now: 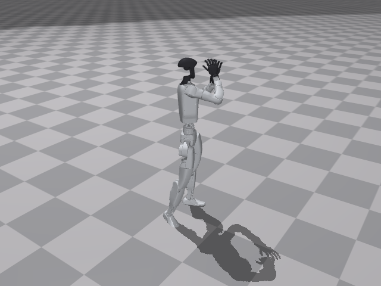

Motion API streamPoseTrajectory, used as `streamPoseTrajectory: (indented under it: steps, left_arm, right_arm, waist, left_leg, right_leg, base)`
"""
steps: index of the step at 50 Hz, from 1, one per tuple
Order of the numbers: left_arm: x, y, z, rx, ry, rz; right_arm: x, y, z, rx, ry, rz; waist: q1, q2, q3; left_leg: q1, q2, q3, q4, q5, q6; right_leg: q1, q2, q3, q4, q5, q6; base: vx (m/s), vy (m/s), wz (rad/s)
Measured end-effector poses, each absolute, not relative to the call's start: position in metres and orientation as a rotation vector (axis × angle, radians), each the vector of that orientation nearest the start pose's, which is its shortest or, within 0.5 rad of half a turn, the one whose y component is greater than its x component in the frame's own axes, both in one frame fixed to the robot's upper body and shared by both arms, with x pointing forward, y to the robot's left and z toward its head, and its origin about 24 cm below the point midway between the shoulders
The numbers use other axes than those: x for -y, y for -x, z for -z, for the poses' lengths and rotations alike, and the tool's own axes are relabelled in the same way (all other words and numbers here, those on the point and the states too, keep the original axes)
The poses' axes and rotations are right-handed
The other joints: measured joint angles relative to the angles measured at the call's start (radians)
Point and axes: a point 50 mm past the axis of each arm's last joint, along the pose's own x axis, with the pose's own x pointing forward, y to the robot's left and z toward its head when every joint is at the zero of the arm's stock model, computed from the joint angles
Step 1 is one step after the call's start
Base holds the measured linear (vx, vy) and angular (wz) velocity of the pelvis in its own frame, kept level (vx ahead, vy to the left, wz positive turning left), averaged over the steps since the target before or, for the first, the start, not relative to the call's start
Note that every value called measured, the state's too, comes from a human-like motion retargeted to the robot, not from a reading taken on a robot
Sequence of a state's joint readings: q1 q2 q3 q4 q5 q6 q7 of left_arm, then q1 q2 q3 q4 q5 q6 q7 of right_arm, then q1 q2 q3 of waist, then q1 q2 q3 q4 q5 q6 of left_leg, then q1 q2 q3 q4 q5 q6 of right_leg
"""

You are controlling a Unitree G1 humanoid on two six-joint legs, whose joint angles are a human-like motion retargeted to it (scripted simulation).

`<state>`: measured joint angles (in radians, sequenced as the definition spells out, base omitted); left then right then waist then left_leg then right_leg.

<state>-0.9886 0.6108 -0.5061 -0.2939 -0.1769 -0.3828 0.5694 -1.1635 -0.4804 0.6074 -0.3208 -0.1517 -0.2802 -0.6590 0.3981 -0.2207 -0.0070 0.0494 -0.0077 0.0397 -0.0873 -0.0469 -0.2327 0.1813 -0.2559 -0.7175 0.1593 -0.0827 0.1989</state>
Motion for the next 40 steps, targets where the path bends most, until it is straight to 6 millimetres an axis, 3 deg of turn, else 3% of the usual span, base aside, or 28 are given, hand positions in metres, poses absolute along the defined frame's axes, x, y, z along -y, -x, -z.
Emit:
streamPoseTrajectory:
  steps: [3, 7, 9, 12, 15, 17, 22, 25, 27, 30, 33, 35, 40]
  left_arm:
    - [-0.091, -0.227, -0.332, 1.433, -0.022, 0.257]
    - [-0.069, -0.216, -0.323, 1.433, 0.005, 0.365]
    - [-0.065, -0.209, -0.324, 1.516, -0.056, 0.346]
    - [-0.074, -0.207, -0.326, 1.571, -0.17, 0.334]
    - [-0.09, -0.207, -0.323, 1.542, -0.162, 0.315]
    - [-0.089, -0.209, -0.322, 1.515, -0.136, 0.32]
    - [-0.057, -0.207, -0.324, 1.52, -0.095, 0.411]
    - [-0.06, -0.207, -0.325, 1.552, -0.167, 0.41]
    - [-0.07, -0.209, -0.325, 1.54, -0.172, 0.387]
    - [-0.076, -0.21, -0.326, 1.52, -0.114, 0.342]
    - [-0.056, -0.213, -0.324, 1.484, -0.071, 0.391]
    - [-0.044, -0.213, -0.326, 1.502, -0.046, 0.367]
    - [-0.057, -0.216, -0.335, 1.527, -0.037, 0.28]
  right_arm:
    - [0.049, -0.197, -0.346, 1.725, 0.115, -0.18]
    - [0.023, -0.186, -0.334, 1.709, 0.061, -0.306]
    - [0.015, -0.181, -0.333, 1.775, 0.054, -0.262]
    - [0.031, -0.181, -0.335, 1.788, 0.106, -0.286]
    - [0.057, -0.18, -0.328, 1.747, 0.046, -0.252]
    - [0.063, -0.181, -0.329, 1.732, 0.0, -0.2]
    - [0.029, -0.177, -0.336, 1.778, -0.002, -0.224]
    - [0.036, -0.182, -0.335, 1.77, 0.068, -0.235]
    - [0.052, -0.187, -0.331, 1.717, 0.08, -0.247]
    - [0.07, -0.194, -0.326, 1.645, -0.004, -0.147]
    - [0.051, -0.192, -0.327, 1.6, -0.055, -0.244]
    - [0.044, -0.191, -0.33, 1.627, -0.057, -0.216]
    - [0.067, -0.201, -0.328, 1.595, 0.084, -0.203]
  waist:
    - [0.023, -0.005, 0.003]
    - [0.033, -0.012, -0.008]
    - [0.027, -0.013, -0.009]
    - [0.028, -0.007, -0.015]
    - [0.027, 0.0, -0.032]
    - [0.027, 0.004, -0.031]
    - [0.011, 0.017, -0.017]
    - [-0.001, 0.026, -0.013]
    - [-0.007, 0.03, -0.004]
    - [-0.02, 0.034, 0.006]
    - [-0.051, 0.036, 0.0]
    - [-0.069, 0.037, 0.01]
    - [-0.123, 0.04, 0.024]
  left_leg:
    - [0.0, -0.008, -0.014, 0.0, -0.006, -0.006]
    - [-0.004, -0.018, -0.029, 0.0, -0.016, -0.008]
    - [-0.004, -0.022, -0.033, 0.0, -0.02, -0.01]
    - [-0.006, -0.025, -0.04, 0.0, -0.025, -0.014]
    - [-0.01, -0.027, -0.04, 0.0, -0.029, -0.019]
    - [-0.009, -0.027, -0.034, 0.0, -0.031, -0.021]
    - [0.001, -0.024, -0.001, 0.0, -0.037, -0.023]
    - [0.004, -0.019, 0.028, 0.0, -0.038, -0.021]
    - [0.01, -0.015, 0.053, 0.0, -0.039, -0.021]
    - [0.018, -0.009, 0.095, 0.0, -0.04, -0.018]
    - [0.025, -0.004, 0.141, 0.001, -0.042, -0.007]
    - [0.03, -0.001, 0.174, 0.004, -0.043, -0.003]
    - [0.042, 0.013, 0.256, 0.024, -0.055, 0.009]
  right_leg:
    - [0.005, -0.01, -0.019, 0.007, 0.004, 0.001]
    - [0.005, -0.022, -0.036, 0.017, 0.009, -0.004]
    - [0.004, -0.029, -0.04, 0.023, 0.011, -0.006]
    - [0.001, -0.036, -0.044, 0.035, 0.016, -0.009]
    - [-0.009, -0.043, -0.042, 0.048, 0.022, -0.007]
    - [-0.017, -0.047, -0.038, 0.059, 0.021, -0.009]
    - [-0.037, -0.059, -0.017, 0.089, 0.012, -0.016]
    - [-0.052, -0.059, -0.006, 0.097, 0.01, -0.016]
    - [-0.059, -0.058, 0.003, 0.097, 0.009, -0.013]
    - [-0.069, -0.052, 0.024, 0.088, 0.009, -0.006]
    - [-0.084, -0.045, 0.061, 0.075, 0.008, 0.002]
    - [-0.093, -0.04, 0.092, 0.067, 0.007, 0.007]
    - [-0.114, -0.019, 0.183, 0.044, 0.014, 0.023]
  base:
    - [0.07, 0.1, 0.28]
    - [0.06, 0.1, 0.21]
    - [0.05, 0.1, 0.15]
    - [0.03, 0.1, 0.13]
    - [0.02, 0.09, 0.02]
    - [0.01, 0.07, -0.12]
    - [-0.01, 0.05, -0.34]
    - [-0.03, 0.02, -0.56]
    - [-0.04, 0.0, -0.69]
    - [-0.05, -0.02, -0.79]
    - [-0.05, -0.04, -0.88]
    - [-0.06, -0.06, -0.9]
    - [-0.06, -0.07, -0.91]
